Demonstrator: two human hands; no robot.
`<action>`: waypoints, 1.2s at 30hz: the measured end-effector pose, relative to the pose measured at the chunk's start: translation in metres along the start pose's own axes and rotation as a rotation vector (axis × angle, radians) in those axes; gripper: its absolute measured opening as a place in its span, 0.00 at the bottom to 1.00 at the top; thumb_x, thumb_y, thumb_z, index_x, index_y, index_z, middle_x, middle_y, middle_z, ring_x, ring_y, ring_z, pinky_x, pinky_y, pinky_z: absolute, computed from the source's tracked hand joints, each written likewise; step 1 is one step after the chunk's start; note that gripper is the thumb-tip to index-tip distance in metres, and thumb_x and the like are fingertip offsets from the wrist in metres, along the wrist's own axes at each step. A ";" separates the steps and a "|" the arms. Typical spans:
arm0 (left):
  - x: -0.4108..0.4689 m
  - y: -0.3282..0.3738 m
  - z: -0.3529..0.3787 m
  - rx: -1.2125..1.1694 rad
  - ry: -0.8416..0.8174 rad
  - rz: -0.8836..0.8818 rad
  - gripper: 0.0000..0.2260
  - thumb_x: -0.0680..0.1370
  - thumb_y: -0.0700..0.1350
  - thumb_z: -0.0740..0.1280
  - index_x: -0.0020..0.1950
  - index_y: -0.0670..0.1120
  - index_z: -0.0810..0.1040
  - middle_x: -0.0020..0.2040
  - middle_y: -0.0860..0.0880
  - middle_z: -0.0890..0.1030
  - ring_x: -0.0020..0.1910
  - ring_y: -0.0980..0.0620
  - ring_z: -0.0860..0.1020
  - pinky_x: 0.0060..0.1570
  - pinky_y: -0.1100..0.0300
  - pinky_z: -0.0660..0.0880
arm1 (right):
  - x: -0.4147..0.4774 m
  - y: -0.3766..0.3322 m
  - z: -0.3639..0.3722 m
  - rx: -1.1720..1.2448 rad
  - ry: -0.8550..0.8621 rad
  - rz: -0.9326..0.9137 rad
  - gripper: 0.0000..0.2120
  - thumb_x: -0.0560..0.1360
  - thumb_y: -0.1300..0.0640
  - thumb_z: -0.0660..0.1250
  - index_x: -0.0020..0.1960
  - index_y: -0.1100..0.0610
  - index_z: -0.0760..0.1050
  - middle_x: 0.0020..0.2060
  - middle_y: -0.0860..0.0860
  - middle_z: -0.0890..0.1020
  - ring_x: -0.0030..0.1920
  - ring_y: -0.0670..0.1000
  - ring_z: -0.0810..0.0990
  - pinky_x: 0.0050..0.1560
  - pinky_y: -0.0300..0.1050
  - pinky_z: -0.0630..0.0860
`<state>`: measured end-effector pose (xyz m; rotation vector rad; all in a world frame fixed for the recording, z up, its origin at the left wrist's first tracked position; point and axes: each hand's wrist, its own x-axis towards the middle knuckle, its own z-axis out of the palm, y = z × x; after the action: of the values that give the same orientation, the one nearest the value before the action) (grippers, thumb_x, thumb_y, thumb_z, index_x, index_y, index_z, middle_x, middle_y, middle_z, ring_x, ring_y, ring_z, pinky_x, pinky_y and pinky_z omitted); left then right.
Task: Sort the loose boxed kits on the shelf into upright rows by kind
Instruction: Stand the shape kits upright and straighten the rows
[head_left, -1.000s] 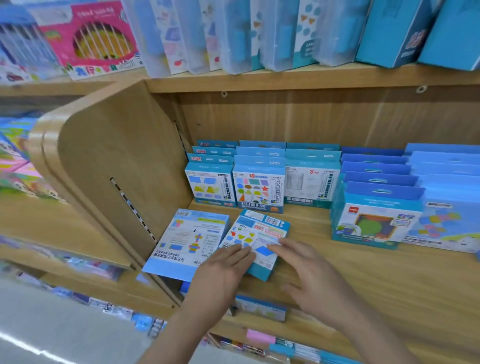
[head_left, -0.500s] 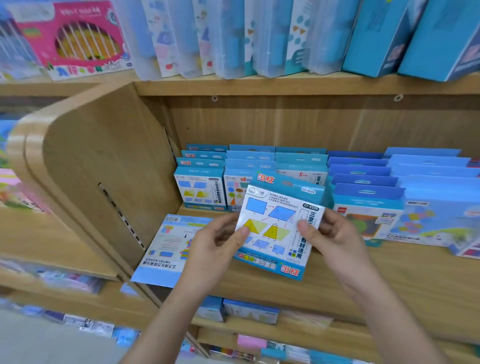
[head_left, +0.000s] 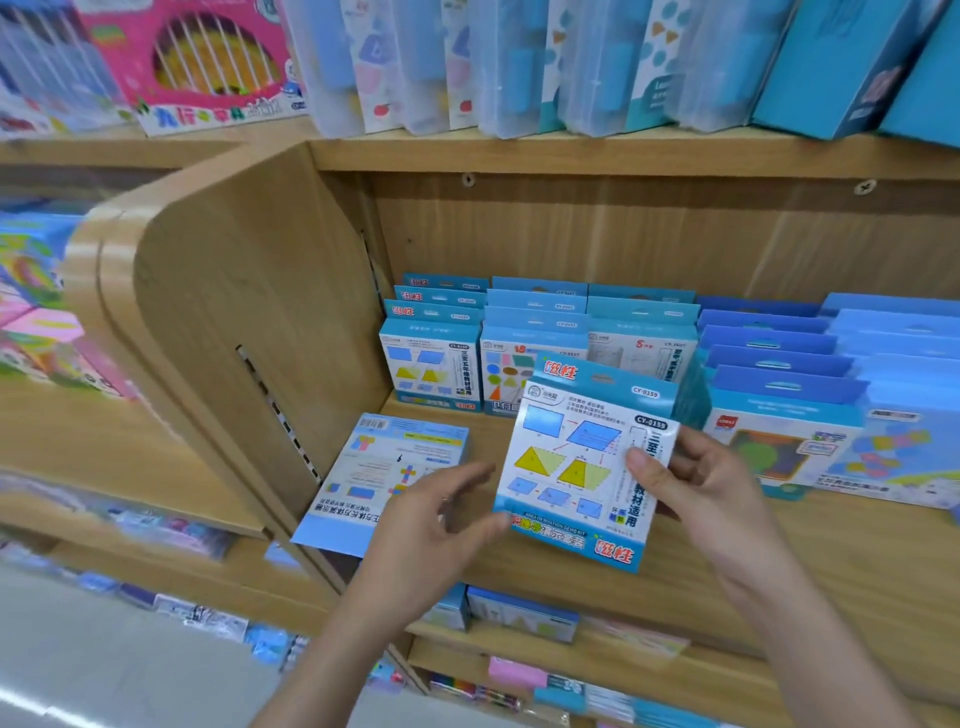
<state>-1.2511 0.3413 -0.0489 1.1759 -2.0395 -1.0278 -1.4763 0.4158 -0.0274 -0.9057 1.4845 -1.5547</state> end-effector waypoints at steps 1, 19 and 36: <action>-0.004 -0.012 -0.007 0.170 -0.016 0.035 0.25 0.70 0.52 0.74 0.66 0.59 0.71 0.64 0.65 0.72 0.63 0.67 0.68 0.63 0.68 0.66 | 0.001 0.001 0.001 0.000 0.004 0.000 0.11 0.73 0.63 0.68 0.54 0.55 0.77 0.44 0.47 0.86 0.45 0.47 0.85 0.42 0.38 0.81; 0.002 -0.020 -0.074 0.752 0.230 0.394 0.10 0.73 0.49 0.59 0.42 0.51 0.79 0.30 0.51 0.80 0.27 0.47 0.79 0.24 0.58 0.76 | -0.005 0.011 -0.016 -0.052 0.058 0.011 0.10 0.71 0.58 0.69 0.52 0.50 0.77 0.43 0.43 0.86 0.45 0.45 0.84 0.38 0.33 0.79; 0.052 0.055 -0.073 0.227 0.301 0.195 0.12 0.79 0.45 0.63 0.37 0.43 0.72 0.29 0.49 0.76 0.27 0.54 0.74 0.23 0.63 0.65 | -0.012 0.058 -0.017 -0.695 0.222 0.144 0.12 0.74 0.47 0.68 0.53 0.48 0.70 0.46 0.49 0.85 0.46 0.52 0.83 0.44 0.48 0.77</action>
<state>-1.2429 0.2883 0.0414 1.1366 -2.0151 -0.5024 -1.4826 0.4340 -0.0857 -0.9897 2.2646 -1.0567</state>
